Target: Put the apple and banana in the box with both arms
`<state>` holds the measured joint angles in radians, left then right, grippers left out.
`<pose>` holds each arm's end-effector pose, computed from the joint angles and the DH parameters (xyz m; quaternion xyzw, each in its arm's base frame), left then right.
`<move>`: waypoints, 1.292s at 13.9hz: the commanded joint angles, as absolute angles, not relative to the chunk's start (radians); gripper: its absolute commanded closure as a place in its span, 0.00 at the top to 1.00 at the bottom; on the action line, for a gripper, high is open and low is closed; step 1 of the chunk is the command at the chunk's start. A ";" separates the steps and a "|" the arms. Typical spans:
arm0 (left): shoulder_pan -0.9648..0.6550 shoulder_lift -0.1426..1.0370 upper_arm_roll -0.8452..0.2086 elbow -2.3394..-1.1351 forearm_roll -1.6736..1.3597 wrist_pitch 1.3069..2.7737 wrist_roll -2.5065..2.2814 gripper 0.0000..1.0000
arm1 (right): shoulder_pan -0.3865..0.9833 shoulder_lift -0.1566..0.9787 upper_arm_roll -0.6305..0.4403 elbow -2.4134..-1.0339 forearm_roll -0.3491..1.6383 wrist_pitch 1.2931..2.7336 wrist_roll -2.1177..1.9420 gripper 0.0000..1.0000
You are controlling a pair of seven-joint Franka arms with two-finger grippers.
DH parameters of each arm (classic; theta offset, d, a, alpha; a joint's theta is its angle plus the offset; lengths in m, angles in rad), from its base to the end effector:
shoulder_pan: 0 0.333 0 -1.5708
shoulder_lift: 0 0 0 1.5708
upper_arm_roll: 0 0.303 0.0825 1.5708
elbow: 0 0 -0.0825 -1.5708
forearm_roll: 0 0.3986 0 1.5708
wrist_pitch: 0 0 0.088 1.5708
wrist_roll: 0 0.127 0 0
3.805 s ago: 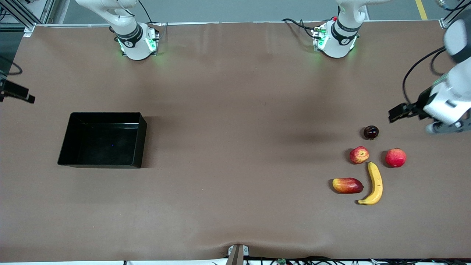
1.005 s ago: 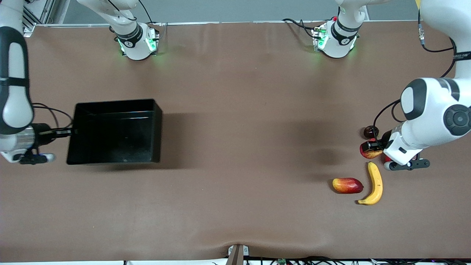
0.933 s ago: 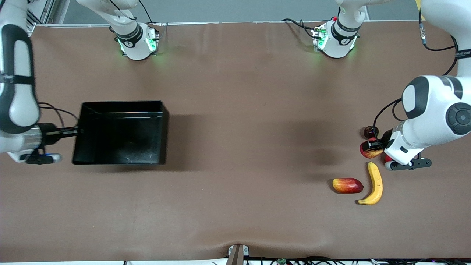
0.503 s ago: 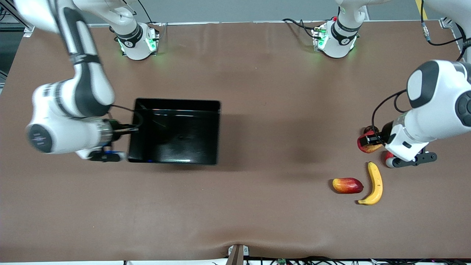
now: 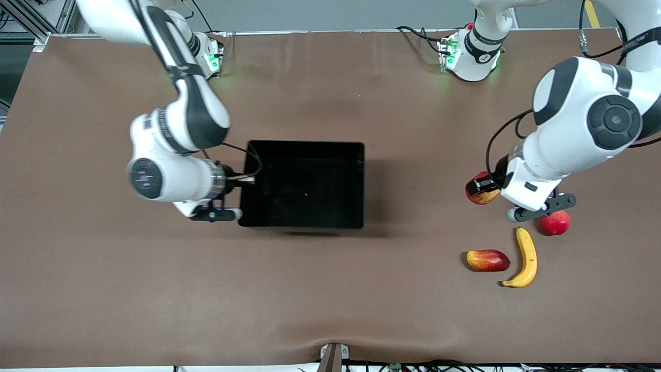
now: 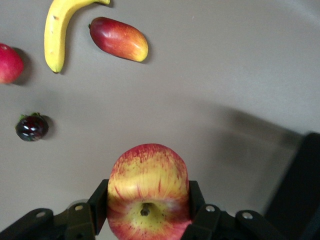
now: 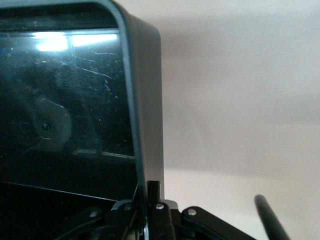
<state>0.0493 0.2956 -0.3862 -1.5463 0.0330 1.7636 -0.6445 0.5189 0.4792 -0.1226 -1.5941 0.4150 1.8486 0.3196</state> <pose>0.6208 -0.1894 0.4504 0.9867 0.1554 -0.0433 0.0211 0.5933 0.2995 0.3079 -0.9802 0.0368 0.1572 0.1146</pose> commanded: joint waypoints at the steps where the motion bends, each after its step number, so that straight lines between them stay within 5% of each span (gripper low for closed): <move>1: -0.015 0.339 -0.391 -1.516 0.031 1.749 -0.756 0.00 | 0.609 0.541 -0.133 -1.585 0.472 1.972 0.425 0.00; 7: -0.161 0.460 -0.387 -1.505 0.046 1.850 -0.899 0.00 | 0.693 0.643 -0.135 -1.575 0.563 2.123 0.460 0.00; 8: -0.176 0.486 -0.387 -1.505 0.045 1.883 -0.911 0.00 | 0.692 0.647 -0.135 -1.575 0.563 2.123 0.472 0.26; 9: -0.192 0.512 -0.385 -1.506 0.046 1.919 -0.929 0.00 | 0.692 0.647 -0.135 -1.577 0.555 2.122 0.483 0.94; 10: -0.208 0.540 -0.382 -1.509 0.048 1.952 -0.934 0.00 | 0.695 0.646 -0.137 -1.575 0.551 2.120 0.482 1.00; 14: -0.256 0.646 -0.382 -1.508 0.151 2.042 -0.937 0.00 | 0.686 0.624 -0.143 -1.519 0.549 2.080 0.480 1.00; 18: -0.287 0.718 -0.380 -1.532 0.164 2.121 -0.942 0.00 | 0.681 0.569 -0.256 -1.399 0.484 1.835 0.480 1.00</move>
<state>-0.2611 0.6951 -0.3859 -1.5410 0.1473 2.0968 -0.9230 0.6863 0.6005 -0.2063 -1.4591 0.5203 1.9513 0.4690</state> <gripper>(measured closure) 0.344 0.004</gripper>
